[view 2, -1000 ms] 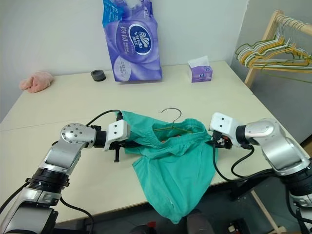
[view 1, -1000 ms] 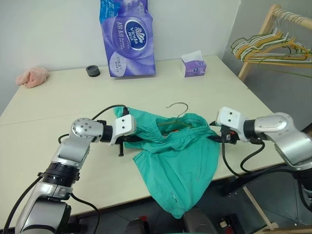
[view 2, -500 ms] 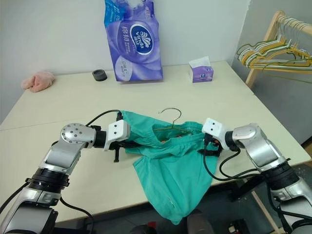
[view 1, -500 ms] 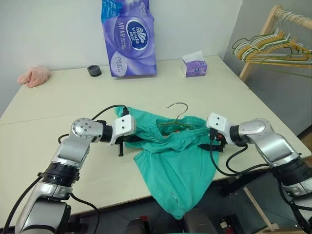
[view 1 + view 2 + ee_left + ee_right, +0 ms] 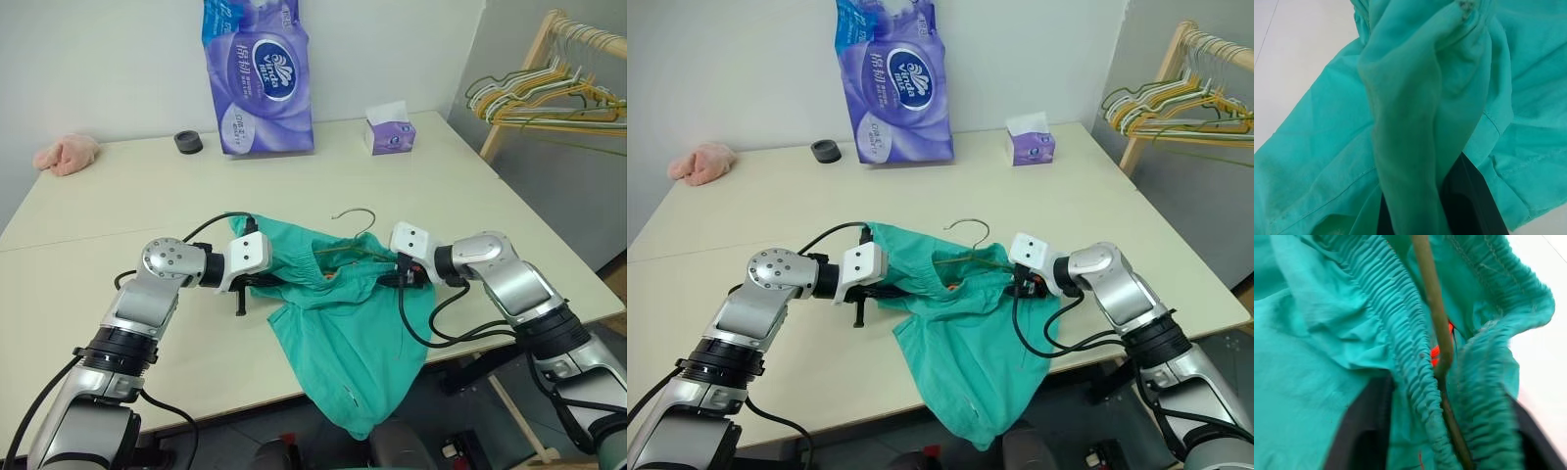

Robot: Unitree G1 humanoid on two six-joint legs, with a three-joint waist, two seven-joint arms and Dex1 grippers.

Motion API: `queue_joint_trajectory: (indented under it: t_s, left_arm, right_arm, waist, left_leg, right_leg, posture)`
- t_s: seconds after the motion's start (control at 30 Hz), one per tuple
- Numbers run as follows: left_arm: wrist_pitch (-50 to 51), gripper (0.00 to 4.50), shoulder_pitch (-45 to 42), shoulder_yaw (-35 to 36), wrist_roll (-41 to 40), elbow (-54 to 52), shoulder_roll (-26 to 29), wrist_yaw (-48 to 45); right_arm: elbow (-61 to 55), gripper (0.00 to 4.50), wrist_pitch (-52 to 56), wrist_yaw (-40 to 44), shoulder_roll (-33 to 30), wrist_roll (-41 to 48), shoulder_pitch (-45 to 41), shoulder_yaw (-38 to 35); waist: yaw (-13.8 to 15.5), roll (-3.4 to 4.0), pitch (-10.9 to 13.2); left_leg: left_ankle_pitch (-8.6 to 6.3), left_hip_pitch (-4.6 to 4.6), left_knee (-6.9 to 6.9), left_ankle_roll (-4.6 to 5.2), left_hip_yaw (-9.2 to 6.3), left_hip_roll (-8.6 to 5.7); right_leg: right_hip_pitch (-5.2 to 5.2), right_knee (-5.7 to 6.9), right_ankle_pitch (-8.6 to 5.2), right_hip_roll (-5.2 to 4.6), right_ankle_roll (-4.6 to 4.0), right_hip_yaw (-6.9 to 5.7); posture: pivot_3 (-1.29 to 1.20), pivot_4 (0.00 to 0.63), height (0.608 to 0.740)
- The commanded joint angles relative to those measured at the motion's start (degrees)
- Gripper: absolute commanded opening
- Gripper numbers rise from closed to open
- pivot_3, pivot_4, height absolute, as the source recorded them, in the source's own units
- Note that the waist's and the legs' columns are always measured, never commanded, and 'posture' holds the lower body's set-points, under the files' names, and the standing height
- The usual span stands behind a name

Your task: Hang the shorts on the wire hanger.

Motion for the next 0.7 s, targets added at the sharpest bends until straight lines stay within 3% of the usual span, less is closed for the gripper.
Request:
queue_joint_trajectory:
  t_s: [0.03,0.1,0.13,0.33,0.5,0.7]
  left_arm:
    - [0.9,0.0,-0.6,1.0,-1.9,-1.7,-0.8,0.8]
    - [2.2,0.0,-0.8,1.8,-3.2,-2.1,-1.7,1.2]
    - [2.7,0.0,-0.8,2.3,-4.1,-2.4,-2.2,1.2]
    - [7.1,0.0,-0.4,4.8,-8.1,-2.6,-3.1,0.5]
    - [9.0,1.44,-2.4,7.5,-10.2,2.0,-2.8,0.2]
    - [1.4,3.19,-3.6,6.5,-7.2,10.2,1.4,-2.2]
  right_arm:
    - [-1.6,0.77,-2.6,0.1,0.4,-1.9,-0.6,0.8]
    - [-1.2,0.11,-4.0,-0.1,0.6,-3.3,-0.7,1.5]
    - [-1.1,0.03,-4.5,-0.1,0.7,-3.8,-0.7,1.8]
    - [-2.0,0.03,-5.5,1.6,0.1,-4.4,-0.2,0.9]
    - [-3.8,0.03,-5.2,3.1,-1.6,-3.8,0.3,-0.3]
    - [-6.7,0.03,-4.3,4.8,-4.0,-3.3,1.1,-1.5]
  waist:
    - [0.0,0.0,0.0]
    - [0.0,0.0,0.0]
    - [0.0,0.0,0.0]
    - [0.0,0.0,0.0]
    - [0.0,-0.01,0.0]
    - [-0.2,0.04,-0.1]
  left_leg:
    - [0.0,0.0,0.0,0.0,0.0,0.0]
    - [0.0,0.0,0.01,0.0,0.0,0.0]
    - [0.0,0.0,0.01,0.0,0.0,0.0]
    - [-0.01,-0.04,0.07,-0.02,-0.05,0.0]
    - [-0.04,-0.12,0.2,-0.06,-0.14,0.01]
    - [-0.14,-0.2,0.41,-0.23,-0.21,0.04]
  right_leg:
    - [0.0,0.0,0.0,0.0,0.0,0.01]
    - [0.0,0.0,0.0,0.0,0.0,0.01]
    - [0.0,0.0,0.0,0.0,0.0,0.0]
    - [0.0,0.01,0.0,0.0,0.0,-0.02]
    - [-0.01,0.01,0.0,-0.02,0.0,-0.08]
    - [-0.01,0.03,0.0,0.01,0.0,-0.13]
  posture:
    - [-0.23,0.044,0.74]
    - [-0.23,0.043,0.74]
    - [-0.23,0.043,0.74]
    - [-0.23,0.043,0.74]
    - [-0.24,0.043,0.74]
    - [-0.25,0.044,0.74]
